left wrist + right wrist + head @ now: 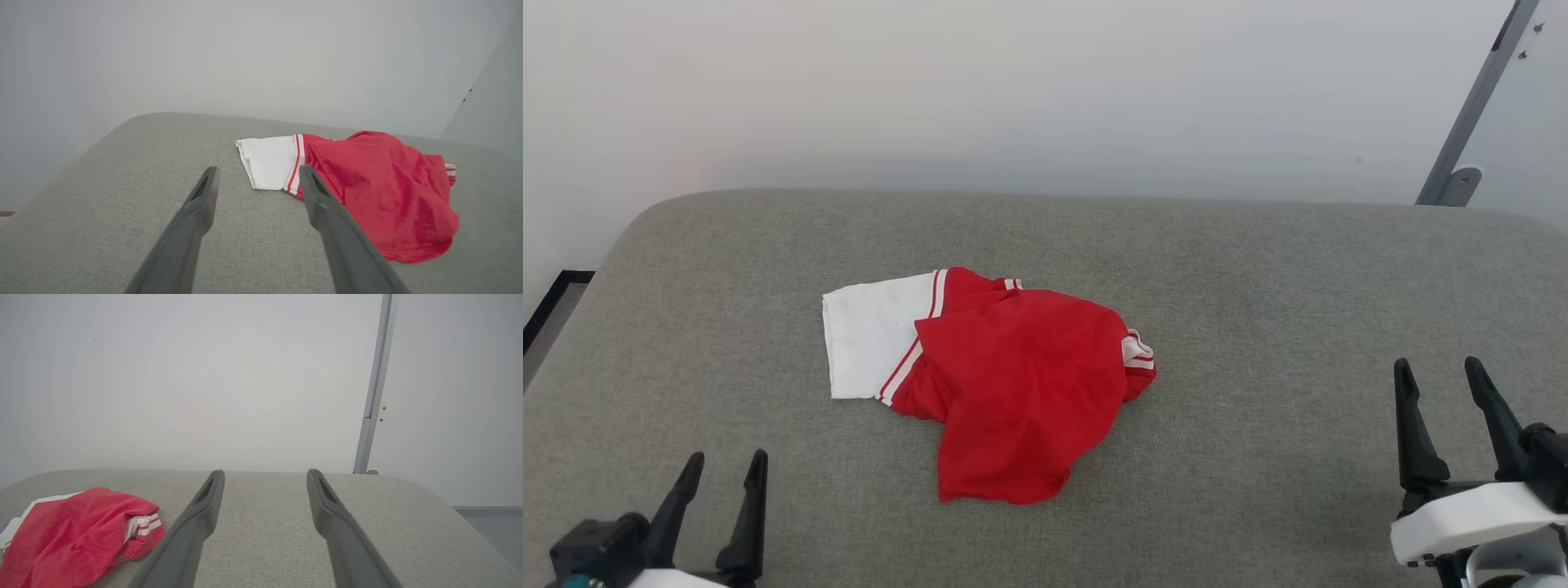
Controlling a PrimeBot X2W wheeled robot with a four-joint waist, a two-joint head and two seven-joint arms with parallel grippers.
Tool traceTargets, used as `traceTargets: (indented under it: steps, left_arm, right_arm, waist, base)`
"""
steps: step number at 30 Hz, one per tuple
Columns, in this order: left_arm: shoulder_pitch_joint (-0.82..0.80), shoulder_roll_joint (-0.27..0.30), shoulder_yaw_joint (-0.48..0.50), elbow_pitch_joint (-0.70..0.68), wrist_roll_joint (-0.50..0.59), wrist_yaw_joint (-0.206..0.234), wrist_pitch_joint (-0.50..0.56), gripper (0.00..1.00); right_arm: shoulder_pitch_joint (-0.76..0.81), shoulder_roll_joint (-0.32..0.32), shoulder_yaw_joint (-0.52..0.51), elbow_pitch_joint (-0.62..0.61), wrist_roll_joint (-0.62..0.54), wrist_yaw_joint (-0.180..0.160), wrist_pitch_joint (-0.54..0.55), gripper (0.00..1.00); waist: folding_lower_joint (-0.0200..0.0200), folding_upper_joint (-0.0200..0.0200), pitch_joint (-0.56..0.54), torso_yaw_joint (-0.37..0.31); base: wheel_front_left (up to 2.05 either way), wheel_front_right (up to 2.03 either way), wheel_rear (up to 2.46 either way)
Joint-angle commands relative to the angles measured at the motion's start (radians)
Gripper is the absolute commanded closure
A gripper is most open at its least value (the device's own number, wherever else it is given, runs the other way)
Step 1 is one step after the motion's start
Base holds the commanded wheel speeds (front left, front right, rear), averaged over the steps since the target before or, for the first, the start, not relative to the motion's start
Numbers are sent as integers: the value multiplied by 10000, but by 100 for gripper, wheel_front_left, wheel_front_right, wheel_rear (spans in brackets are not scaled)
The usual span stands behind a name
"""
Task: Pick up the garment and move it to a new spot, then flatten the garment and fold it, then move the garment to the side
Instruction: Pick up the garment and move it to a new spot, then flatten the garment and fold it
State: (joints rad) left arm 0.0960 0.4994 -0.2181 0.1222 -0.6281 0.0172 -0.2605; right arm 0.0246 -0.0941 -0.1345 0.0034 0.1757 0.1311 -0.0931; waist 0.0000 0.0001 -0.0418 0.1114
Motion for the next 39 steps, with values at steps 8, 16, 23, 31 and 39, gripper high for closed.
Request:
traceTargets:
  steps: [8,16,23,31,39]
  left_arm:
    - [519,-615,718,85,583,-433,-55,0]
    - [568,-1094,1237,22,1018,-781,-57,0]
    - [427,-1326,1289,-123,1225,-882,-56,0]
    - [-111,-1601,824,-219,1457,-1009,-56,0]
    - [-795,-1925,334,-155,1556,-1160,-56,0]
  right_arm:
    - [196,67,-13,62,-42,-7,-129,0]
    - [220,73,157,-47,-125,-7,29,0]
    - [-154,-228,800,93,163,-7,428,0]
    - [-1242,-1025,1911,891,929,-7,1515,0]
    - [-2500,-1768,2856,1947,1517,-7,2886,0]
  waist:
    - [0,-1,-32,64]
    - [0,-1,-17,140]
    - [0,-1,157,416]
    - [0,-1,694,1215]
    - [0,-1,1374,2133]
  base:
    - [0,0,0]
    - [0,0,0]
    - [0,0,0]
    - [0,0,0]
    - [0,0,0]
